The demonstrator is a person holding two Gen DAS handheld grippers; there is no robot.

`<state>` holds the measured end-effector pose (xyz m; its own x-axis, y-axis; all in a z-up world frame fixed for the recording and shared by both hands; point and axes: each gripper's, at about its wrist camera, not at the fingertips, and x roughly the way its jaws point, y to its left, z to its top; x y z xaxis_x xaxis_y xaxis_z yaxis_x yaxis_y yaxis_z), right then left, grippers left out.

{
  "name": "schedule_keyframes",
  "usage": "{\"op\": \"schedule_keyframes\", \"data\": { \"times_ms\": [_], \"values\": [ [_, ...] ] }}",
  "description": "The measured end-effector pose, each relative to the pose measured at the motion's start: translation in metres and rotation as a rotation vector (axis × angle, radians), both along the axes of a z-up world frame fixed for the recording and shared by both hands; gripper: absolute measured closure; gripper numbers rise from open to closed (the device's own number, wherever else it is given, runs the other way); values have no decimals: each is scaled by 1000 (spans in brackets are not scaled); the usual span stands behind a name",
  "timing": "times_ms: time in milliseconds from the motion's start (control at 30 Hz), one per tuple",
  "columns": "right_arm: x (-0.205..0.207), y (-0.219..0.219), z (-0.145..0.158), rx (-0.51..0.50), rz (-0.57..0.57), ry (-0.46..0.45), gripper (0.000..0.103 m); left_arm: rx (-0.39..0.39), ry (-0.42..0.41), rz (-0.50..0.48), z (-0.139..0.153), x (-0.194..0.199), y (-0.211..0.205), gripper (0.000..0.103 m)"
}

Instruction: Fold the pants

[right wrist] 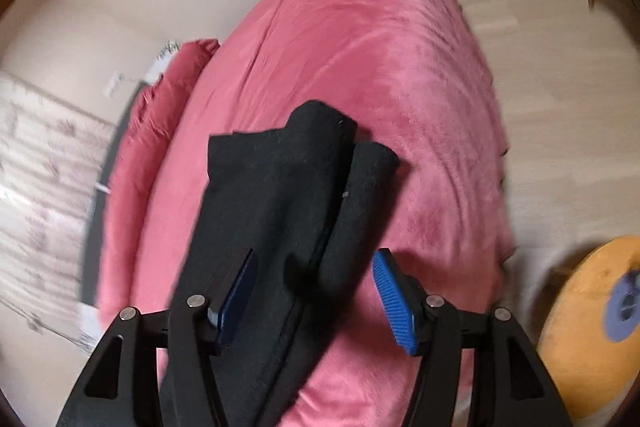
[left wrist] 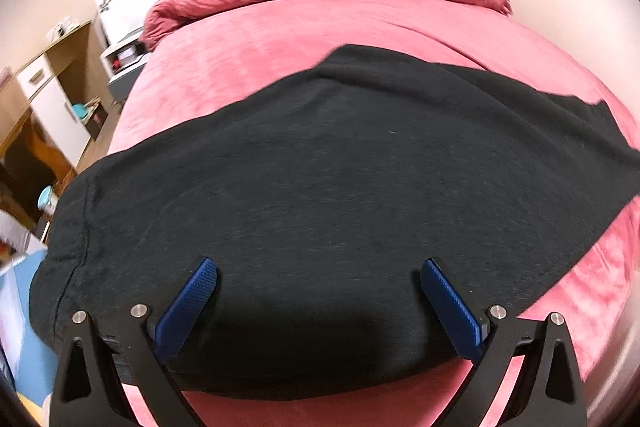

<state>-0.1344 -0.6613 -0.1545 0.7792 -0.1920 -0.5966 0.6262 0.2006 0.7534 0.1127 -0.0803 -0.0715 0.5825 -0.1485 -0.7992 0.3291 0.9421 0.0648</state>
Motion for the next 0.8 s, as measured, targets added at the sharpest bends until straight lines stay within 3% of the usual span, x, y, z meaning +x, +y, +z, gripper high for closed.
{"op": "schedule_keyframes", "data": {
  "times_ms": [167,300,400,667,767,800],
  "values": [
    [8,-9,-5,27,-9,-27,36,37,20,-18,-6,-1,-14,0],
    [24,-5,7,-58,47,-78,34,71,38,5,-9,3,-24,0],
    [38,-5,4,-91,77,-28,34,83,65,29,-11,10,-30,0],
    [36,-22,-13,44,-25,-89,37,56,105,61,-17,18,-28,0],
    [42,-28,-10,36,14,-39,53,60,100,61,-18,18,-28,0],
    [42,-30,-10,37,27,-29,65,61,99,60,-19,18,-29,0]
  ]
}}
